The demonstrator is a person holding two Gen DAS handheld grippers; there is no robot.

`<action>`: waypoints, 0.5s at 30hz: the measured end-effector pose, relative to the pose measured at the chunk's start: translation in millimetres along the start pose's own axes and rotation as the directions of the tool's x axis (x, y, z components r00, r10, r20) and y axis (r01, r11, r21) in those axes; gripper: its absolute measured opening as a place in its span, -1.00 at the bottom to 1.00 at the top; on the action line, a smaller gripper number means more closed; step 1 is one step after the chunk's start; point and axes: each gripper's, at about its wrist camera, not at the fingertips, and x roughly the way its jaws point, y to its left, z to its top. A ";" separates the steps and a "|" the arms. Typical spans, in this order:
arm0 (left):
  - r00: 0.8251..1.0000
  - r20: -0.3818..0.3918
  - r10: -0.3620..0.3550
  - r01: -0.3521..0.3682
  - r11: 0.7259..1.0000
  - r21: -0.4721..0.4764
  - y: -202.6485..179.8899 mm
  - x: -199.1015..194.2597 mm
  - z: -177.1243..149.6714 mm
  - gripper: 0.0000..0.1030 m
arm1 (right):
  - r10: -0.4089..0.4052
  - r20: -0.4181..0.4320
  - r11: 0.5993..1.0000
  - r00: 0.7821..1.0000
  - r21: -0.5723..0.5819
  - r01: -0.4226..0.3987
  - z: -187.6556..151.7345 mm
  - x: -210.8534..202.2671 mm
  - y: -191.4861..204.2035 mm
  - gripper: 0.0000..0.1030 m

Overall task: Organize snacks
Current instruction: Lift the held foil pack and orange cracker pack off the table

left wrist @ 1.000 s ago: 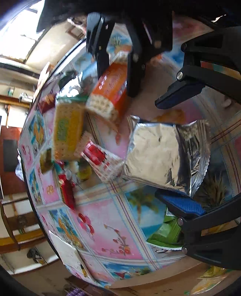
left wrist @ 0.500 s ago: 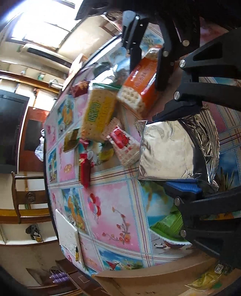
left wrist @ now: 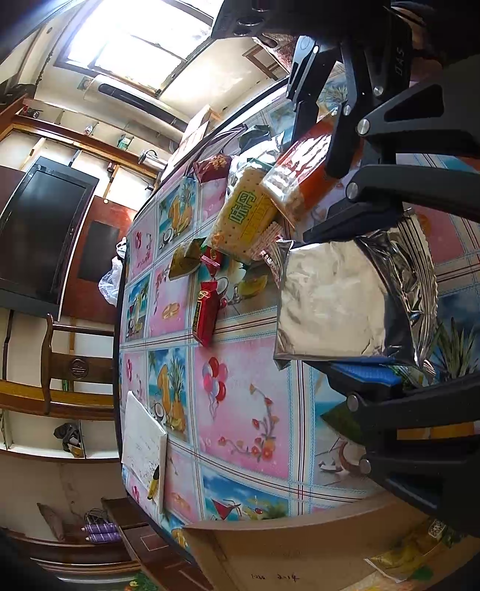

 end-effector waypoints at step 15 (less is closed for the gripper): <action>1.000 -0.006 0.012 -0.012 1.000 0.018 -2.9 2.9 -3.0 0.09 | 0.017 -0.001 1.000 1.000 -0.016 -0.017 -2.6 0.4 6.7 0.11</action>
